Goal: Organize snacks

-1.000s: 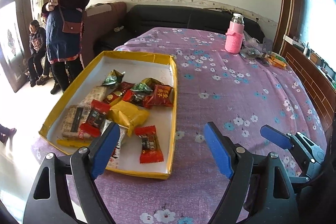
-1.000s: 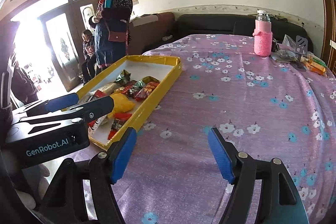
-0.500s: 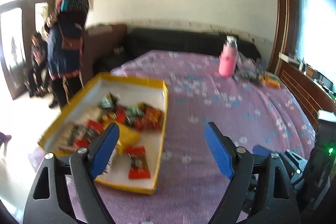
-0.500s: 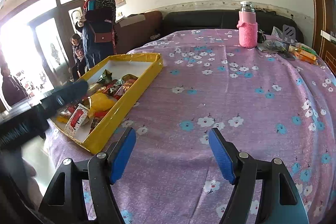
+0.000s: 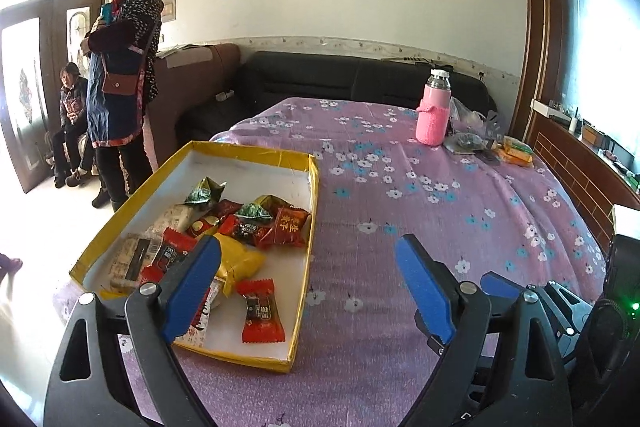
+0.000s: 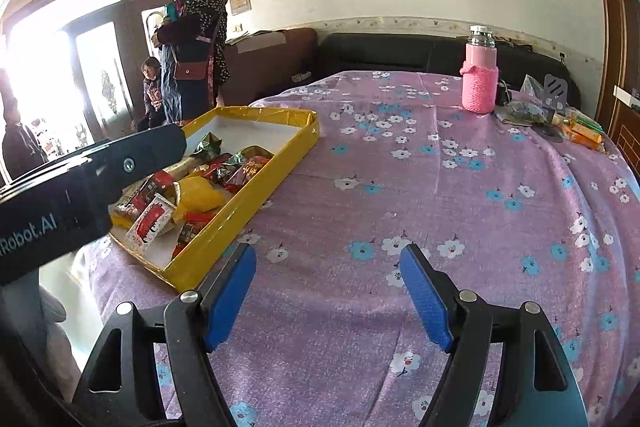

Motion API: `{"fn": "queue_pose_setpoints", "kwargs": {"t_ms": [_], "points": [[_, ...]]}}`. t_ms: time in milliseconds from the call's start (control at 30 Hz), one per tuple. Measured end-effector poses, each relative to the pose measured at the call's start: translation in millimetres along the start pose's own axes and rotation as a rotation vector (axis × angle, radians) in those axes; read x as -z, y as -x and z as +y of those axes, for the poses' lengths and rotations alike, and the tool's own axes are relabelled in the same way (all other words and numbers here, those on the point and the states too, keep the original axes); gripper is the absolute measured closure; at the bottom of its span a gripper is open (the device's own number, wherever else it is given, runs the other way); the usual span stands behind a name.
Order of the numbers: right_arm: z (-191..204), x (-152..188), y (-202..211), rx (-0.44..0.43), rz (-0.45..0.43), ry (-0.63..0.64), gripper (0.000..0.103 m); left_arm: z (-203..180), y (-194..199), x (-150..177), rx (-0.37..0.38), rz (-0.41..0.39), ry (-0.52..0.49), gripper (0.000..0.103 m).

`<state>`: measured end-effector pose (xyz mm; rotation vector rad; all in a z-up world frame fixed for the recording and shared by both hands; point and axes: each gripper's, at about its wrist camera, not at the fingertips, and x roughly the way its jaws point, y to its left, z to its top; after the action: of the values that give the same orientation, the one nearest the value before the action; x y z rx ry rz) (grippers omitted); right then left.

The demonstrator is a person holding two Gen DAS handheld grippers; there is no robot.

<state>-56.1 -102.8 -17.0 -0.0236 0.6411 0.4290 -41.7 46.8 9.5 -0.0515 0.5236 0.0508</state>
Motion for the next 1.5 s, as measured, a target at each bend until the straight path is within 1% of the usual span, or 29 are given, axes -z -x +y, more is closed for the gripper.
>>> {"fn": "queue_pose_setpoints", "kwargs": {"t_ms": [233,367,467,600,700,767,833,900,1033,1500], "points": [[3,1,-2,0.002,0.010,0.007,0.026,2,-7,3,0.002,0.035,0.007,0.013],[2,0,-3,0.031,0.018,0.012,0.026,-1,-11,4,-0.003,0.055,0.001,0.013],[-2,-2,-1,0.112,0.022,0.029,0.026,-3,-11,6,-0.002,0.065,-0.003,0.013],[-9,-3,17,0.259,-0.009,0.072,0.026,-14,-13,10,0.035,0.081,-0.013,0.013],[-15,-4,39,0.364,-0.057,0.095,0.019,-34,-15,16,0.068,0.097,-0.059,0.013],[-17,-4,47,0.432,-0.071,0.120,0.018,-44,-12,17,0.090,0.091,-0.070,0.013],[-19,-3,52,0.474,-0.076,0.145,0.017,-51,-10,16,0.096,0.086,-0.086,0.013],[-23,-2,54,0.477,-0.077,0.145,0.017,-55,-8,16,0.096,0.082,-0.096,0.013],[-33,-1,55,0.457,-0.068,0.114,0.017,-60,-7,14,0.091,0.080,-0.106,0.013],[-51,5,51,0.423,-0.035,0.058,0.017,-66,-8,13,0.090,0.082,-0.108,0.013]]}}
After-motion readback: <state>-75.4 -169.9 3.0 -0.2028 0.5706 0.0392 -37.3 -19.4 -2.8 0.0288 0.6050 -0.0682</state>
